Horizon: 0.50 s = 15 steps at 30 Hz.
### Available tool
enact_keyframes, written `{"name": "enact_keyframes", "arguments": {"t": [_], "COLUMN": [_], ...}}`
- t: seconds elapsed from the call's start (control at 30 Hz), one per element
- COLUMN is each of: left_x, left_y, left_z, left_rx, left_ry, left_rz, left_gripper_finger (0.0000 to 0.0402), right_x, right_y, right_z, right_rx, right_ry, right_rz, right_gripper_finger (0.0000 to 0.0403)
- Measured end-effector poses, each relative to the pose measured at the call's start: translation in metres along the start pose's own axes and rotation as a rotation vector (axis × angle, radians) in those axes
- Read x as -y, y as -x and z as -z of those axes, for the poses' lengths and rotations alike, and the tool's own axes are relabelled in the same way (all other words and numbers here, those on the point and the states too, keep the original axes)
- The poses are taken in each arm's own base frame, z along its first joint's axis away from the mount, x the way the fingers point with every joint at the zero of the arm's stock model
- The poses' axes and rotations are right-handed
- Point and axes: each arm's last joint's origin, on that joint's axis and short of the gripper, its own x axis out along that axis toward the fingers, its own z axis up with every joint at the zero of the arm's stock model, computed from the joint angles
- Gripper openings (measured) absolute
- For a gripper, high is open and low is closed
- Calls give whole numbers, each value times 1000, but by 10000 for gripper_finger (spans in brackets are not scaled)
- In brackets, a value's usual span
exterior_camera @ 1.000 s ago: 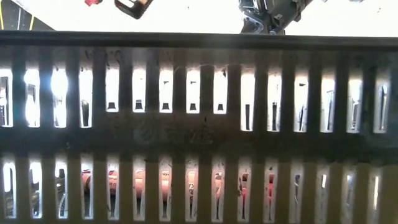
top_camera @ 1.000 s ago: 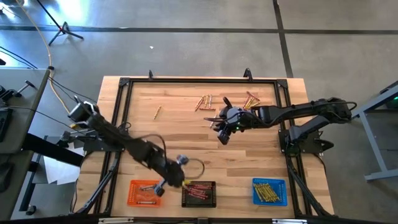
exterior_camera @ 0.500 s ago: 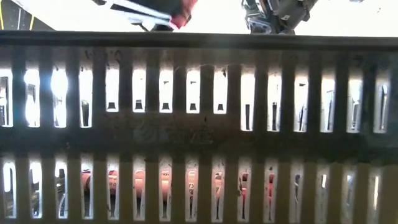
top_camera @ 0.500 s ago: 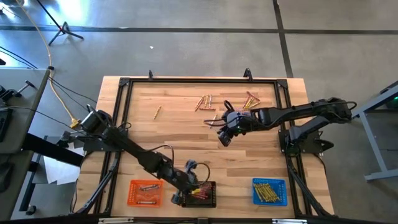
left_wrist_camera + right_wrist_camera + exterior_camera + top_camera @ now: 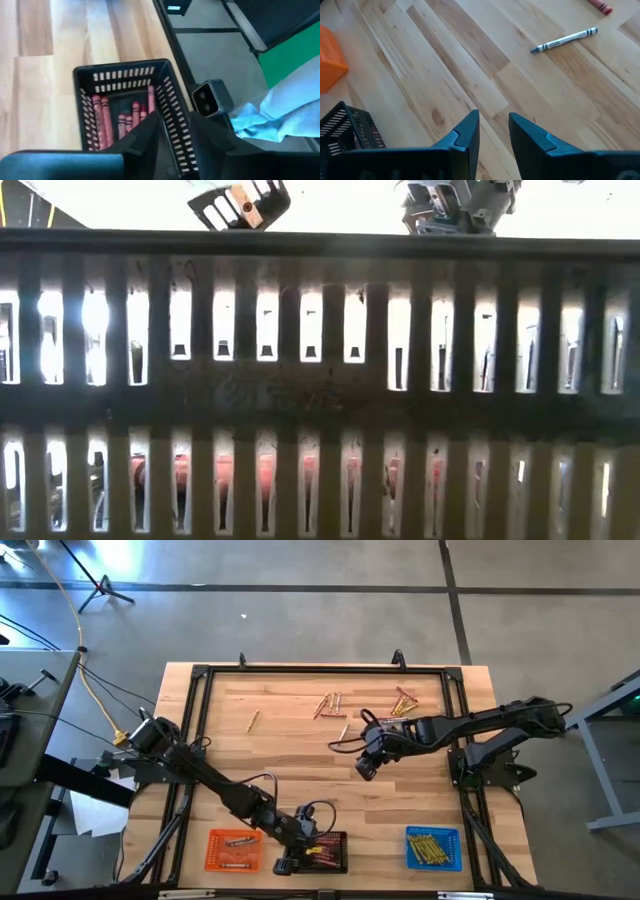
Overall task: Sort crayons
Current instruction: Put the yellow crayon into the blue bin
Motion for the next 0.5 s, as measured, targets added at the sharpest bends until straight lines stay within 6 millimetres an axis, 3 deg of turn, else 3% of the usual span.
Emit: {"name": "enact_keyframes", "arguments": {"t": [0.1, 0.23, 0.4, 0.5], "left_x": [-5, -22, -57, -92], "left_y": [3, 23, 59, 77], "left_z": [1, -5, -24, -26], "left_rx": [-30, -140, -183, -201], "left_ry": [-13, -32, 32, 133], "left_rz": [-25, -112, -338, -497], "left_gripper_finger": [108, 110, 103, 102], "right_x": [0, 0, 0, -1], "right_y": [0, 0, 0, 0], "right_z": [0, 0, -1, -1], "right_rx": [0, 1, 9, 15], "right_ry": [-24, -66, -70, -71], "right_rz": [0, -1, -4, -2], "right_gripper_finger": [89, 89, 89, 89]}}
